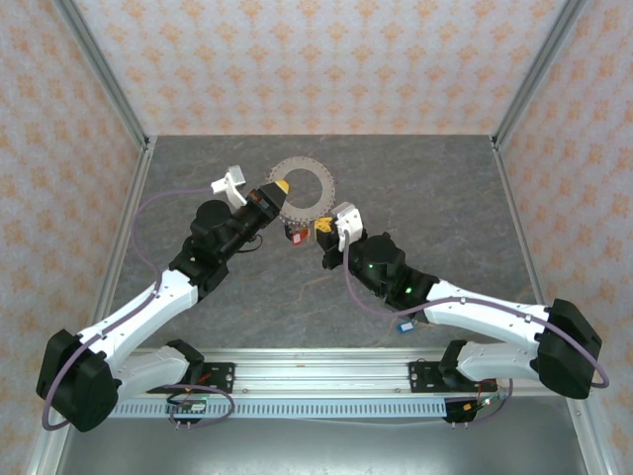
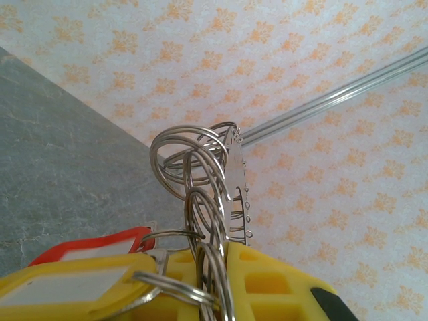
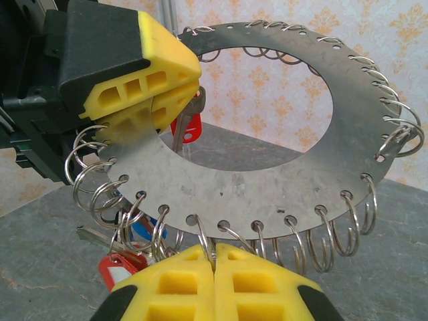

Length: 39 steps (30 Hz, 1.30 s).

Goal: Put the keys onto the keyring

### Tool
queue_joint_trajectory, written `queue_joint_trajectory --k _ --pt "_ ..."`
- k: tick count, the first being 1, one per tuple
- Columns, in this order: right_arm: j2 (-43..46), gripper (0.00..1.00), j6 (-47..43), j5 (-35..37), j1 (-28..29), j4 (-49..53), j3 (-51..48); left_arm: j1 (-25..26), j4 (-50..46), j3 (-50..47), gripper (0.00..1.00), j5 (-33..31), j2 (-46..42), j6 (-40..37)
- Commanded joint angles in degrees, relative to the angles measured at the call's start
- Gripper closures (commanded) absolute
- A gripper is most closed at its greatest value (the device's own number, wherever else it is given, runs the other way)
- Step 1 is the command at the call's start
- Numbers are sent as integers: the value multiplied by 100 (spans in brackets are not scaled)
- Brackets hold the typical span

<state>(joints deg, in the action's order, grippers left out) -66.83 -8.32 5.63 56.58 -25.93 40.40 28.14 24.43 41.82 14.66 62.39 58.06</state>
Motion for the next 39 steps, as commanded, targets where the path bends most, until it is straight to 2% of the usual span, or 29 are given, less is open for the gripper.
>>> queue_joint_trajectory --k 1,8,11,14,19,25,39 --pt "-66 100 -28 182 -85 -488 326 96 95 -39 96 202 -17 -76" --pt "-306 100 -265 738 -85 -272 483 108 89 1 96 202 -26 -101" --pt "-334 100 -353 455 -84 76 605 107 89 17 96 201 -19 -119" --pt "-326 100 -232 700 -80 246 652 107 70 41 96 205 -9 -155" --pt "-130 100 -115 676 -85 -492 273 107 -98 -16 96 -9 -103 -172" --pt "-130 100 94 379 -86 -644 216 112 -157 -37 94 -120 -99 -159" --pt "153 100 193 540 -81 -210 263 106 -361 -76 93 -322 -201 -252"
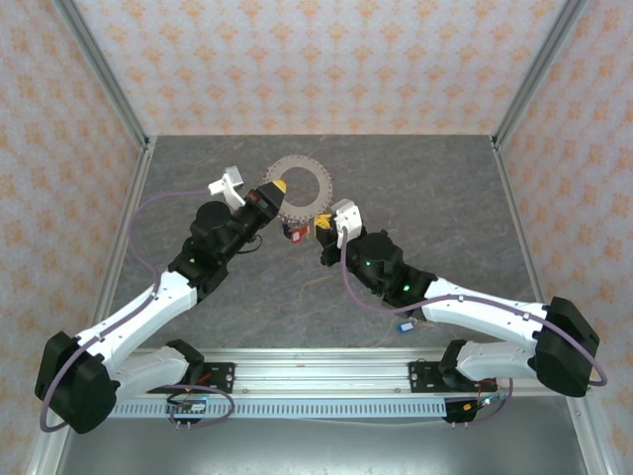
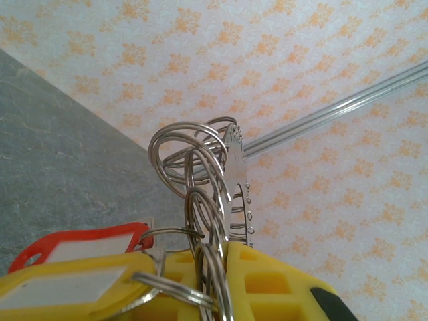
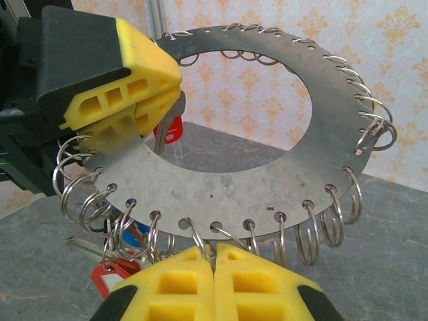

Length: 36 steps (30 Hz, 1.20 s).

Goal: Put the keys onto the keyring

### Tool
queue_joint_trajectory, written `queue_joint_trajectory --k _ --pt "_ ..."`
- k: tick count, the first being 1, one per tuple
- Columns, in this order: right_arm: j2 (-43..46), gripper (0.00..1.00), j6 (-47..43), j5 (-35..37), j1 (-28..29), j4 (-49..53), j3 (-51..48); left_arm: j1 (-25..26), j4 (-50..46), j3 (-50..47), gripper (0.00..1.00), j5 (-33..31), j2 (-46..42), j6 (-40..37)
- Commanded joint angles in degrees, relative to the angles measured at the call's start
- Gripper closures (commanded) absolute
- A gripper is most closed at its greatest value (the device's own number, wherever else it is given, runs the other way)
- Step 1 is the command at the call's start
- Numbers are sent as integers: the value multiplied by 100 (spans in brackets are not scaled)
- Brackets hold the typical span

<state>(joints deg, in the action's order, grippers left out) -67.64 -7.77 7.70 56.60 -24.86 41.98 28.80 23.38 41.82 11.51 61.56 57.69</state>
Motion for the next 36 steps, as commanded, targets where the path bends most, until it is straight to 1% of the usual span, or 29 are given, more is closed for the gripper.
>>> queue_joint_trajectory --k 1,6,9,11,15,17,19,22,27,31,33,34,36 --pt "219 100 150 328 -88 -283 134 42 -219 -82 93 3 -111 -194" --pt "85 100 168 508 -88 -613 92 40 -116 -44 91 152 -40 -116" --pt "14 100 191 563 -88 -1141 26 42 -139 -65 89 191 -29 0" --pt "14 100 230 583 -89 -1417 14 45 -243 -65 85 187 -40 5" --pt "-143 100 209 457 -96 -1491 63 43 -378 -34 80 241 -37 -21" --pt "-159 100 228 392 -97 -1423 91 45 -411 -33 79 248 -18 3" --pt "-162 100 222 298 -96 -1255 126 38 -465 -39 73 233 20 14" --pt "-138 100 198 246 -96 -1033 138 41 -670 -2 72 165 57 49" --pt "-54 100 88 103 -151 -450 170 22 -890 -3 73 37 65 79" --pt "-48 100 -220 -10 -184 326 269 -5 -1034 -12 77 -28 43 153" --pt "-54 100 -224 116 -211 388 213 -23 -1183 24 77 -36 37 203" --pt "71 100 -193 155 -237 350 168 -38 -1219 25 76 -32 40 246" --pt "143 100 -72 124 -287 196 93 -39 -1247 -2 68 -16 47 316"
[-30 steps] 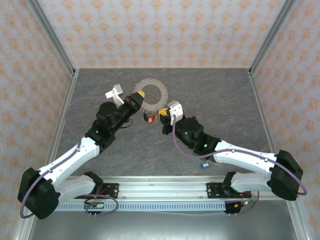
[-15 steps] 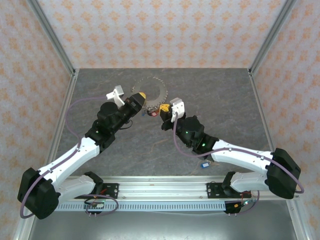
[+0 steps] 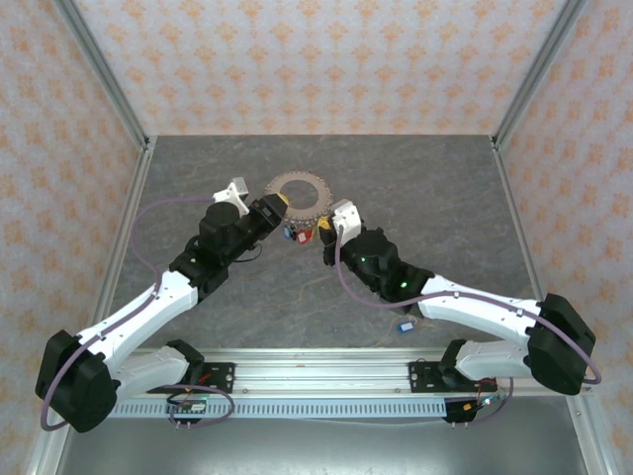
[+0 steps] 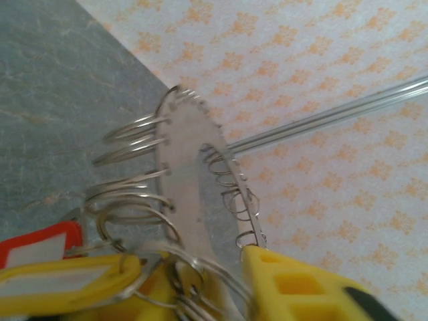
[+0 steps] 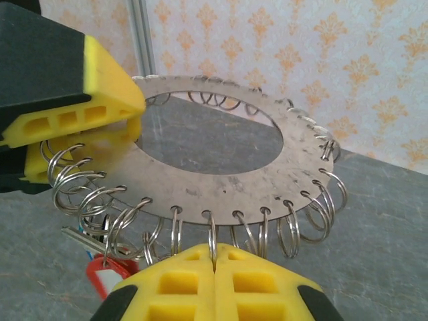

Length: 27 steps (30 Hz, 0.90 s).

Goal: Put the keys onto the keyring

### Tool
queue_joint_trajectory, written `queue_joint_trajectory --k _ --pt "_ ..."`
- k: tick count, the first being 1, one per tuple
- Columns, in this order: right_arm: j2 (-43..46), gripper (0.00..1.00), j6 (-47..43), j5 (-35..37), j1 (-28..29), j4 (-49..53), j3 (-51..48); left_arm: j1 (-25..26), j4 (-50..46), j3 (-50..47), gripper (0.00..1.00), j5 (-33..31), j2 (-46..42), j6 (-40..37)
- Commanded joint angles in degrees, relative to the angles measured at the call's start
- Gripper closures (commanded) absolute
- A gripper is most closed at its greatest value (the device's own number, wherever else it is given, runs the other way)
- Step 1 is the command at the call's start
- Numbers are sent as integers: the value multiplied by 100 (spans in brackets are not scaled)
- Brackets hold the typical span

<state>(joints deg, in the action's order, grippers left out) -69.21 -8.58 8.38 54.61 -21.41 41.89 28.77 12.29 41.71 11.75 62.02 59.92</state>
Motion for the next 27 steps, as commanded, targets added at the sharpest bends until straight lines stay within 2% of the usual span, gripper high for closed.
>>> queue_joint_trajectory --k 1,6,9,16,21,27 --pt "318 100 98 -63 -132 -240 92 -34 -127 -20 68 -31 -1 138" --pt "378 100 202 -437 -322 198 232 -51 -391 -155 61 -125 -61 170" --pt "417 100 217 -664 -452 582 206 -63 -532 -281 53 -153 -104 140" --pt "295 100 -217 -1235 -634 1788 256 -57 -688 -686 51 -186 -306 -98" --pt "171 100 -919 -2226 -636 2428 359 -56 -872 -585 49 -140 -434 -879" --pt "-50 100 -1531 -3335 -802 3259 765 -63 -1114 -238 42 245 -514 -2461"
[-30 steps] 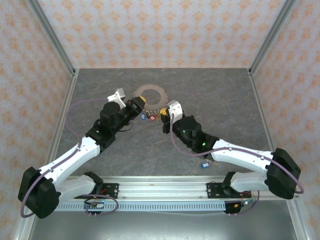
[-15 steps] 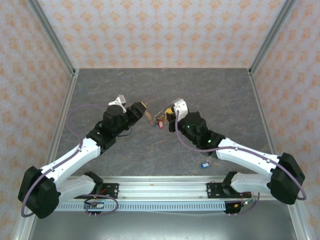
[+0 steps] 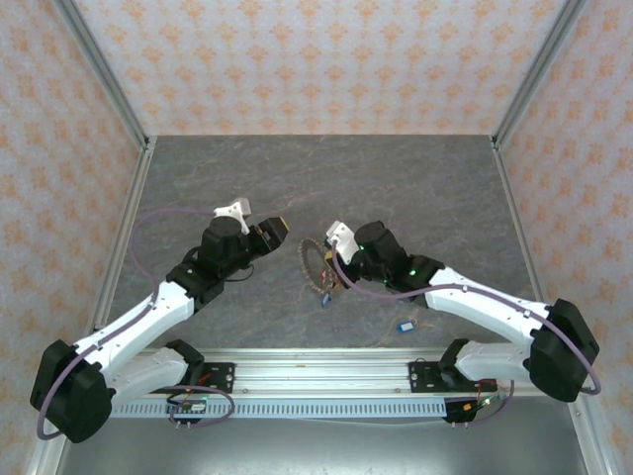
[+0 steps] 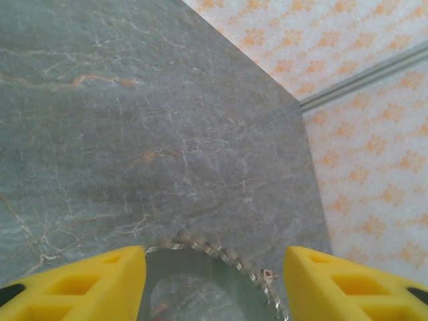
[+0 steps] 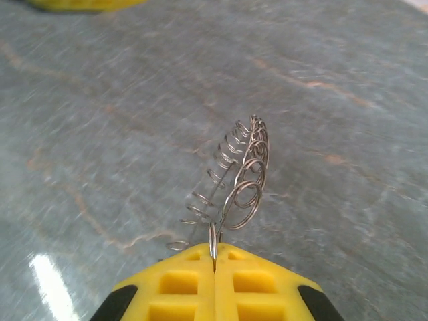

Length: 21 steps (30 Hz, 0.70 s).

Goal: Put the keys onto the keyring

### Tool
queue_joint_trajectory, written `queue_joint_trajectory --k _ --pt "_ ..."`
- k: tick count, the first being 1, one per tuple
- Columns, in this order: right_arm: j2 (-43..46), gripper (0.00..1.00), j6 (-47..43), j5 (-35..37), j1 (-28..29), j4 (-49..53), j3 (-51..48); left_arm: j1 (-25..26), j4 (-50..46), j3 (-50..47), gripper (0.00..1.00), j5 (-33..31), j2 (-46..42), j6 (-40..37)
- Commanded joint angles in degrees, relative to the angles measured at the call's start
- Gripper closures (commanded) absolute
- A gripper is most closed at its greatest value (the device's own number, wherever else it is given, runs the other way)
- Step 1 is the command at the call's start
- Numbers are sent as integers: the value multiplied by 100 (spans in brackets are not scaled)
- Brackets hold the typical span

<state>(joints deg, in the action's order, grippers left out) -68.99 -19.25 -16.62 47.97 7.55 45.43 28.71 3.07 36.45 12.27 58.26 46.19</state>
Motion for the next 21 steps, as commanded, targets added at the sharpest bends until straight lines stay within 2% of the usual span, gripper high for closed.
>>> queue_joint_trajectory --k 1,5,7,9,12,16,18,21 --pt "-108 100 -468 -1081 -217 421 435 -50 -226 310 42 245 -163 -1345" --pt "-270 100 -371 -1889 -512 375 382 -41 -230 165 42 417 -369 -1963" --pt "-364 100 -209 -2061 -622 235 285 -45 -333 87 42 501 -420 -2002" --pt "-431 100 -119 -2196 -678 42 172 -41 -464 84 42 852 -345 -2088" --pt "-439 100 -213 -2285 -692 -179 -45 -38 -862 259 45 1190 85 -1923" --pt "-445 100 -906 -2521 -692 -138 -165 -15 -356 220 52 1797 839 -1589" --pt "-384 100 -1169 -2682 -689 -343 -271 12 27 122 52 1868 1080 -1271" --pt "-318 100 -1782 -2728 -692 -459 -432 81 319 237 52 2008 1448 -1209"
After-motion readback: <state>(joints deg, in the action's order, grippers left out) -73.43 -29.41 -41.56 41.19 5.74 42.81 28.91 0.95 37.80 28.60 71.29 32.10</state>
